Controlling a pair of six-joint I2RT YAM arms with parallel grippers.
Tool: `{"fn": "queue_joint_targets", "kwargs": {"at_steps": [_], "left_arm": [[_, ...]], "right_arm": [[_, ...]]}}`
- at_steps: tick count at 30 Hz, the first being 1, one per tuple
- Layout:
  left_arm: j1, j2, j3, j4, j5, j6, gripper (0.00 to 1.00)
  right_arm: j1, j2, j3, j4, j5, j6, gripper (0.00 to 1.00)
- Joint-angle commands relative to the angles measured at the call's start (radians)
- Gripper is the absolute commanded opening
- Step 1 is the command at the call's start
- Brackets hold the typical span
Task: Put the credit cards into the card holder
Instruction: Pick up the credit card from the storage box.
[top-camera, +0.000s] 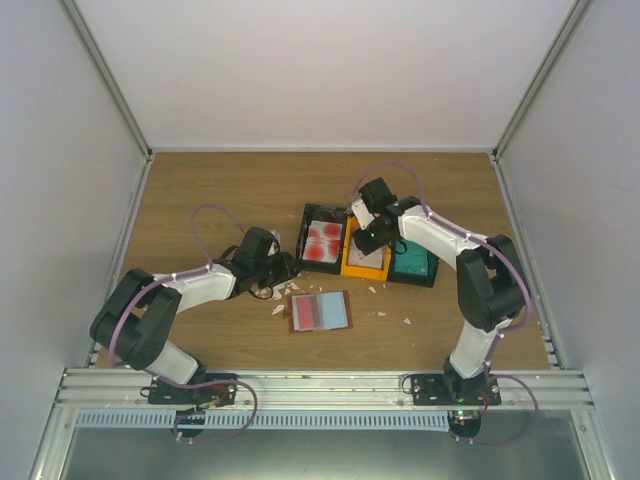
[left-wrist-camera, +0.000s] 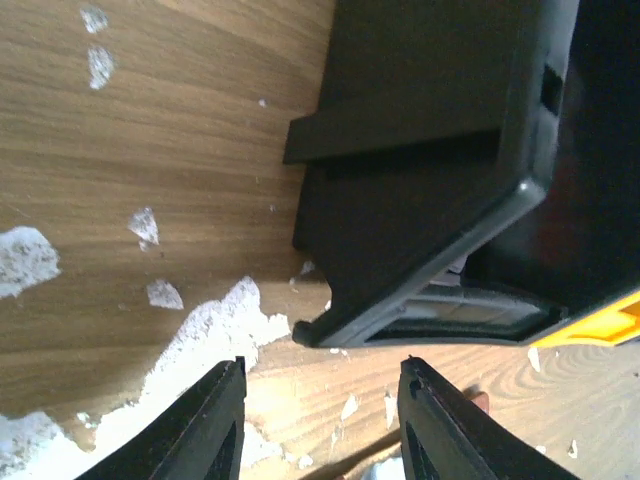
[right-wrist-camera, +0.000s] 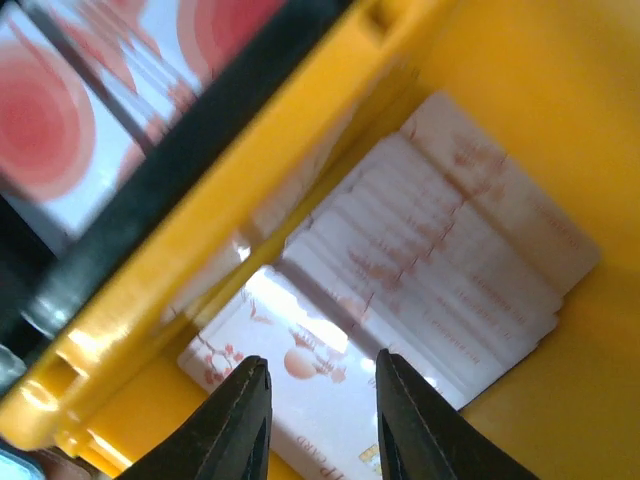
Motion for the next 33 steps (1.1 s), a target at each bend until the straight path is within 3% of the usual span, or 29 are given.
{"fn": "queue_joint_targets", "kwargs": {"at_steps": [1,8,19,33], "left_arm": [[0.014,0.02,0.021,0.091,-0.059,-0.002,0.44],[0.032,0.051,0.018,0.141,-0.054,-0.007,0.46],[0.044,0.084,0.03,0.163,-0.028,0.009,0.25],[0.047,0.115,0.036,0.165,-0.014,0.013,0.21]], "right_arm": [[0.002,-0.033,0.102,-0.014,0.026,-0.004,0.32],[0.076,0.016,0.217,-0.038,-0.077,-0.109,0.41],[0.174,0.279,0.439,-0.15,-0.037,-0.276,0.4],[0.193,0.477,0.591,-0.218,0.022,-0.291,0.42]]}}
